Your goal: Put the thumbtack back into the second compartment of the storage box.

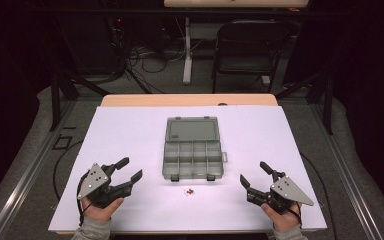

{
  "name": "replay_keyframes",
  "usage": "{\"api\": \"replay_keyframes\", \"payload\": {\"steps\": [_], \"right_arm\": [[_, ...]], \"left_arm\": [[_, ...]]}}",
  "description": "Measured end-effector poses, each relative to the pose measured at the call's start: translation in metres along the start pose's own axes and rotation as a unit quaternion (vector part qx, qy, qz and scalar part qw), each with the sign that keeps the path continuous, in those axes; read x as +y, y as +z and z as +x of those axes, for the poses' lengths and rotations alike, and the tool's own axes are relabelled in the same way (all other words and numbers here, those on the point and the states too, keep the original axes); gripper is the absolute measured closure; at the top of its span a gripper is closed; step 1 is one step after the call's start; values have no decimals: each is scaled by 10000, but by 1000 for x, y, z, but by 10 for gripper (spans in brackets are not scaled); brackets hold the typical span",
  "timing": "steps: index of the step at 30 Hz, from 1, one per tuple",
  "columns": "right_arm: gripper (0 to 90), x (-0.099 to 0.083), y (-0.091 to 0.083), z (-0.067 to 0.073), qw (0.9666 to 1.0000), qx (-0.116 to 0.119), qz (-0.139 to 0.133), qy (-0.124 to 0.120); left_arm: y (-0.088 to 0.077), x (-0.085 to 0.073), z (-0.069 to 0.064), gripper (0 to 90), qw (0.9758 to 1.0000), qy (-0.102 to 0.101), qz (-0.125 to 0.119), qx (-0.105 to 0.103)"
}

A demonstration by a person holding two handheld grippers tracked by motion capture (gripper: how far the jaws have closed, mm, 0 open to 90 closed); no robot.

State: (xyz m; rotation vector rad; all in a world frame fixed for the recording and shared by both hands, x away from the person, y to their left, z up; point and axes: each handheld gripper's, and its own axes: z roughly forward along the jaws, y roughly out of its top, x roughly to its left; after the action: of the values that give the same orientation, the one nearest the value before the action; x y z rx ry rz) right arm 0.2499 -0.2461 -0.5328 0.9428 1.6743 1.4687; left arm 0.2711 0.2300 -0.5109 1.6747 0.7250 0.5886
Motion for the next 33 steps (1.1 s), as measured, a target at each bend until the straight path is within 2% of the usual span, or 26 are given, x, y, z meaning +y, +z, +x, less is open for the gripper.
{"api": "replay_keyframes", "payload": {"steps": [6, 11, 12, 13, 14, 17, 18, 19, 21, 22, 24, 27, 28, 29, 33], "right_arm": [[187, -1, 1, 0, 9999, 22, 98, 4], [180, -1, 3, 1, 9999, 23, 164, -21], [178, -1, 3, 1, 9998, 25, 187, -43], [173, -1, 3, 2, 9998, 34, 205, -56], [169, -1, 3, 2, 9997, 43, 223, -63], [166, -2, 3, 3, 9996, 96, 257, -49], [166, -2, 4, 3, 9995, 130, 261, -80], [166, -2, 4, 3, 9995, 130, 261, -80], [166, -2, 3, 3, 9995, 153, 271, -111], [166, -2, 3, 3, 9995, 147, 270, -108], [166, -2, 3, 2, 9995, 136, 283, -90], [166, -2, 4, 2, 9995, 135, 290, -74], [166, -2, 4, 3, 9994, 130, 296, -103], [166, -2, 4, 3, 9994, 131, 304, -112], [166, -2, 5, 3, 9993, 144, 330, -127]], "left_arm": [[7, 2, -3, 358, 9997, -127, 163, -119], [22, 13, -18, 359, 9977, -99, 569, -346], [22, 13, -18, 359, 9977, -99, 569, -346], [30, 15, -25, 358, 9962, -132, 753, -421], [34, 16, -28, 358, 9956, -139, 821, -435], [42, 16, -36, 358, 9942, -119, 907, -572], [48, 17, -44, 359, 9923, -100, 1043, -656], [48, 17, -44, 359, 9923, -100, 1043, -656], [57, 15, -54, 359, 9900, -90, 1165, -796], [57, 15, -54, 363, 9900, -90, 1165, -796], [66, 13, -63, 379, 9874, -32, 1350, -830], [71, 12, -67, 400, 9854, -36, 1443, -901], [75, 11, -69, 415, 9832, -49, 1561, -941], [77, 10, -70, 427, 9821, -105, 1619, -961], [81, 6, -73, 463, 9810, -179, 1693, -930]]}}
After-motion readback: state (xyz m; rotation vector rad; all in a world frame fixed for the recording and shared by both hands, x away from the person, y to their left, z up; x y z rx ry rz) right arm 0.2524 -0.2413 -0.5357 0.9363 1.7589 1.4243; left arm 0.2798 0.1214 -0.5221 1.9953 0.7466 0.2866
